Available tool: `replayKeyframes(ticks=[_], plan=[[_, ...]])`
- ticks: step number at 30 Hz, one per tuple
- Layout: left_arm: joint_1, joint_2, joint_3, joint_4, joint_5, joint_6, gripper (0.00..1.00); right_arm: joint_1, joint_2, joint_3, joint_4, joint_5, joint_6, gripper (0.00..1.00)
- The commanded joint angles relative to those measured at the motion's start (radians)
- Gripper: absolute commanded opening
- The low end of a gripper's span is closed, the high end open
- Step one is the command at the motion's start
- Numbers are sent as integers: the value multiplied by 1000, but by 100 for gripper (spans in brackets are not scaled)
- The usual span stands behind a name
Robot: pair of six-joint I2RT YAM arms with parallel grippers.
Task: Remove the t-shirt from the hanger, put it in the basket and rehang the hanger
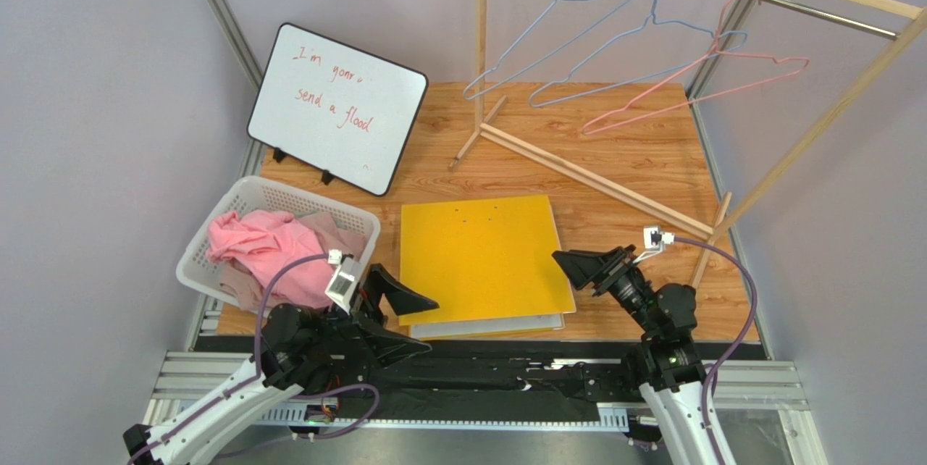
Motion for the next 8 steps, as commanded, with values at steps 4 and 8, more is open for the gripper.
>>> replayKeyframes(ticks=[4,8], plan=[[-3,-107,-77,36,10,23,96,6,-69,-127,-17,48,-21,100],[-3,-107,-77,26,13,29,96,6,-67,-126,-27,50,-20,100]])
